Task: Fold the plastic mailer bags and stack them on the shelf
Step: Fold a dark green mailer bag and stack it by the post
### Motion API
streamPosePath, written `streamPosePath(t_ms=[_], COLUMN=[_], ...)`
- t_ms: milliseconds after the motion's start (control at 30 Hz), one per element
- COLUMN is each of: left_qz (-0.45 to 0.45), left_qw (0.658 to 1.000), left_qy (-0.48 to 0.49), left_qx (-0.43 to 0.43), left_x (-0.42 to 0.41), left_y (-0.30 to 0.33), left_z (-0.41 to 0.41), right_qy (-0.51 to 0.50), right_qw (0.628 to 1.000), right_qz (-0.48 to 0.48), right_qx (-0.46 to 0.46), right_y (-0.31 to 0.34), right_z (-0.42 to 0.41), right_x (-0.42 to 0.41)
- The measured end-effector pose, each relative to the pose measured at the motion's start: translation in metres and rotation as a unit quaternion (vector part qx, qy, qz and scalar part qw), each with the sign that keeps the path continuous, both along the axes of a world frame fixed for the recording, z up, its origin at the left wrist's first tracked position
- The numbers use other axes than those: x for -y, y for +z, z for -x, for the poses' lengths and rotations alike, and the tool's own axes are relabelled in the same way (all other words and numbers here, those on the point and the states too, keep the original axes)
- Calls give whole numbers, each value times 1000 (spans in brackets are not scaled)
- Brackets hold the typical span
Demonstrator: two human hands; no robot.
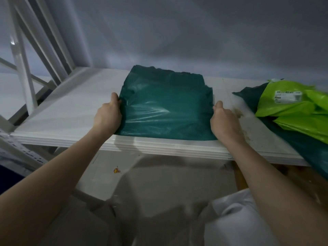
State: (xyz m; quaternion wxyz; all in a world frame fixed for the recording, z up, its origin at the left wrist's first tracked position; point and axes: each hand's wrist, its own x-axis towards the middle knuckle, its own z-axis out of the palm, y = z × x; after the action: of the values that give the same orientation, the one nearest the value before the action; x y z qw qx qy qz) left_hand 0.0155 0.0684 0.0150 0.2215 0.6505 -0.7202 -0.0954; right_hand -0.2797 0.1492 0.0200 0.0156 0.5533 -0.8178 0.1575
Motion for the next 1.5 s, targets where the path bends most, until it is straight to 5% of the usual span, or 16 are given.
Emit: streamPosePath(t_ms=[167, 300, 467, 600, 867, 1233, 1367, 1500], left_qz=[-79, -156, -240, -238, -143, -174, -182, -170], left_qw=[996, 987, 945, 922, 959, 899, 889, 887], left_qy=[9, 23, 64, 76, 71, 83, 90, 113], left_qx=[28, -6, -213, -296, -233, -394, -410, -414], left_x=[3, 15, 29, 50, 98, 127, 126, 126], left_y=[-13, -5, 9, 12, 3, -12, -10, -7], left_z=[-4, -14, -14, -5, 22, 31, 32, 32], right_qy=[13, -7, -73, -81, -61, -115, -145, -144], right_qw=[997, 987, 938, 931, 929, 908, 871, 878], right_qz=[-75, -86, -13, -12, 19, 3, -11, -24], right_qx=[-5, 135, 340, 356, 365, 403, 469, 456], right_y=[-5, -4, 9, 14, 3, -12, -6, 1], right_z=[0, 17, 28, 29, 28, 48, 50, 52], right_x=[2, 4, 16, 37, 90, 129, 127, 124])
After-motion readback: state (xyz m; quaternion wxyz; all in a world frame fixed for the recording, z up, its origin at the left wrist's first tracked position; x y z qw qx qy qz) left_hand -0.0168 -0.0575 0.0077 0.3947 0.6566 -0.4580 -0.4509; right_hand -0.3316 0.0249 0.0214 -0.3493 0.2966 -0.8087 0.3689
